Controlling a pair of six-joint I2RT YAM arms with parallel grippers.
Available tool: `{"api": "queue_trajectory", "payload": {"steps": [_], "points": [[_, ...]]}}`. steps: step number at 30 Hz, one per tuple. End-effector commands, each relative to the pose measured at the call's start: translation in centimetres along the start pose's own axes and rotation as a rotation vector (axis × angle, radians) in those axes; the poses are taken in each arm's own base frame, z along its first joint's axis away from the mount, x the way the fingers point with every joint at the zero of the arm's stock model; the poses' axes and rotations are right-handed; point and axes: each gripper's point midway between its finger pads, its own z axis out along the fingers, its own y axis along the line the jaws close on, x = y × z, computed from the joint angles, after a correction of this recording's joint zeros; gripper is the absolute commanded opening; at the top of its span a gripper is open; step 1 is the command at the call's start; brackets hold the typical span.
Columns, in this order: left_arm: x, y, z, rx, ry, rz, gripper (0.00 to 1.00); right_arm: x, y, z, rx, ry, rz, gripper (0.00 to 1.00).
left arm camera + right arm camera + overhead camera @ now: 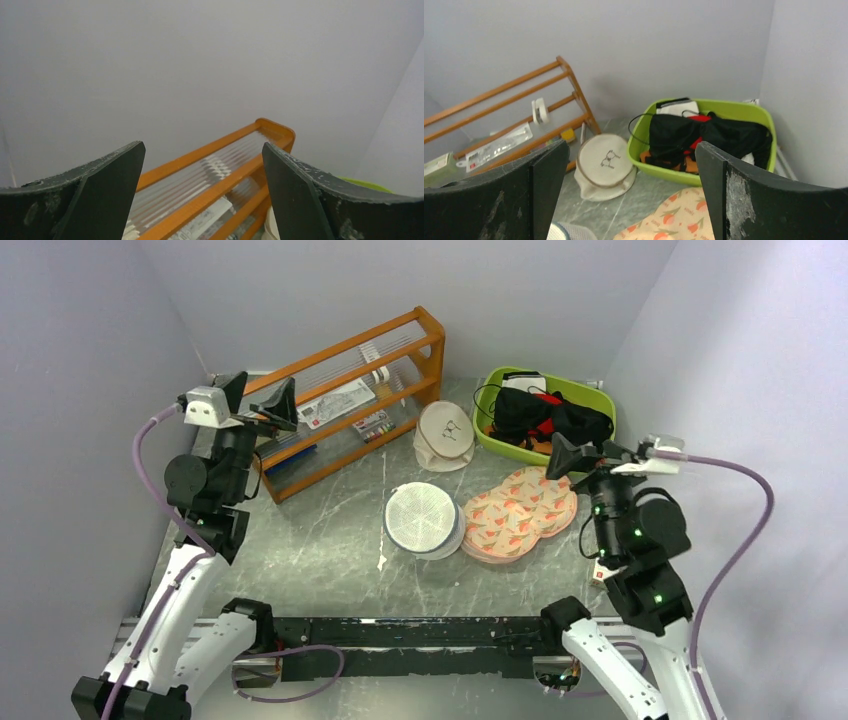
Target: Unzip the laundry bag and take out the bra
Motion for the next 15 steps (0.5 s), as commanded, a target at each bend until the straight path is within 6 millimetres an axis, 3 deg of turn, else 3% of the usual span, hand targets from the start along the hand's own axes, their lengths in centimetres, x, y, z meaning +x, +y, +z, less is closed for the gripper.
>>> {"api": "queue_trajectory", "payload": {"steps": [1, 15], "points": [[-0.4, -1.5, -0.2, 0.048, 0.03, 0.0, 0.99, 2.1, 1.2, 1.6, -0.01, 0.039, 0.044, 1.0], [1.4, -5.7, -0.8, 0.178, 0.157, -0.042, 0.99, 12.2, 4.4, 3.4, -0.036, 0.279, 0.089, 1.0]]}}
